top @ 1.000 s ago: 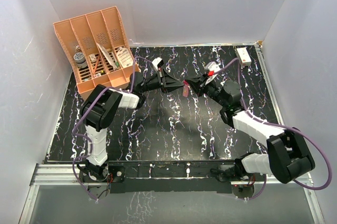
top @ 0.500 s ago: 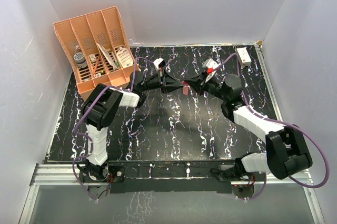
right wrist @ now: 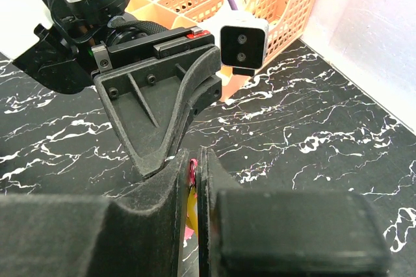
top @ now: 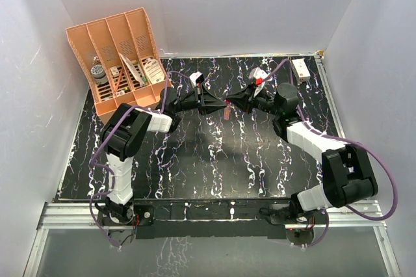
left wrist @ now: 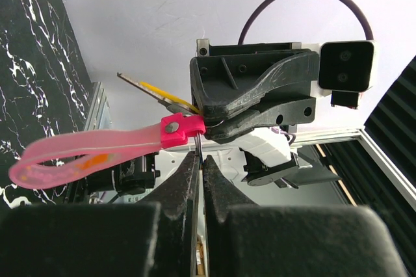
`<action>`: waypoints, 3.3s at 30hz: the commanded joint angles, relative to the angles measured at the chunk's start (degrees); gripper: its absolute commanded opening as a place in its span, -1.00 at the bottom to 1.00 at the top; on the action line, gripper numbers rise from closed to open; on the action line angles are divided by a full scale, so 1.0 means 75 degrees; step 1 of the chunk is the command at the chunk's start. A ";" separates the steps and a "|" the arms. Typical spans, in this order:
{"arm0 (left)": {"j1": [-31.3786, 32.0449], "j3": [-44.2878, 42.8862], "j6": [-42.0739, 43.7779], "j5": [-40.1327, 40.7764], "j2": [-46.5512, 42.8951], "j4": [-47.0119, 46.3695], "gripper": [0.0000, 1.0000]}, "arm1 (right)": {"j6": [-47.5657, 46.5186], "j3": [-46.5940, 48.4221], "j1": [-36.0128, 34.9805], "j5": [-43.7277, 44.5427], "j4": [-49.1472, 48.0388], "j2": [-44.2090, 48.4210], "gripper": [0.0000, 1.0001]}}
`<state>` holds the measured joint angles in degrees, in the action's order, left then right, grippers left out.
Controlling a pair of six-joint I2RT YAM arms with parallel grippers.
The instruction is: Put the keys on the keyring
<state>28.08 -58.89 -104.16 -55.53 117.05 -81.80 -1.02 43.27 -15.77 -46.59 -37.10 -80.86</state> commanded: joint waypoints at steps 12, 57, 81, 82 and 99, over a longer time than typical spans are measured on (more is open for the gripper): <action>0.0146 -0.0134 -0.0233 -0.0536 -0.0351 -0.2722 -1.00 | 0.0369 0.0766 0.0253 -0.0102 -0.0801 -0.0650 -0.74; 0.0042 -0.1018 -0.0075 -0.1017 0.0318 -0.2737 -1.00 | 0.3030 0.0532 0.0614 0.2178 0.2310 0.1440 -0.32; -0.0029 -0.1247 -0.0334 -0.1034 0.0352 -0.2736 -1.00 | 0.2302 -0.0536 0.0597 0.1258 0.2123 0.2227 -0.15; -0.0029 -0.1252 -0.0345 -0.1028 0.0334 -0.2734 -1.00 | 0.2256 -0.0558 0.0592 0.1230 0.2126 0.2230 -0.14; 0.0001 -0.1126 -0.0521 -0.0975 0.0155 -0.2740 -1.00 | 0.1970 -0.0929 0.0419 0.0957 0.0782 0.1743 -0.13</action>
<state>28.18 -66.35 -106.56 -62.78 120.73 -82.28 14.90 36.40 -12.05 -38.13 -24.40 -67.68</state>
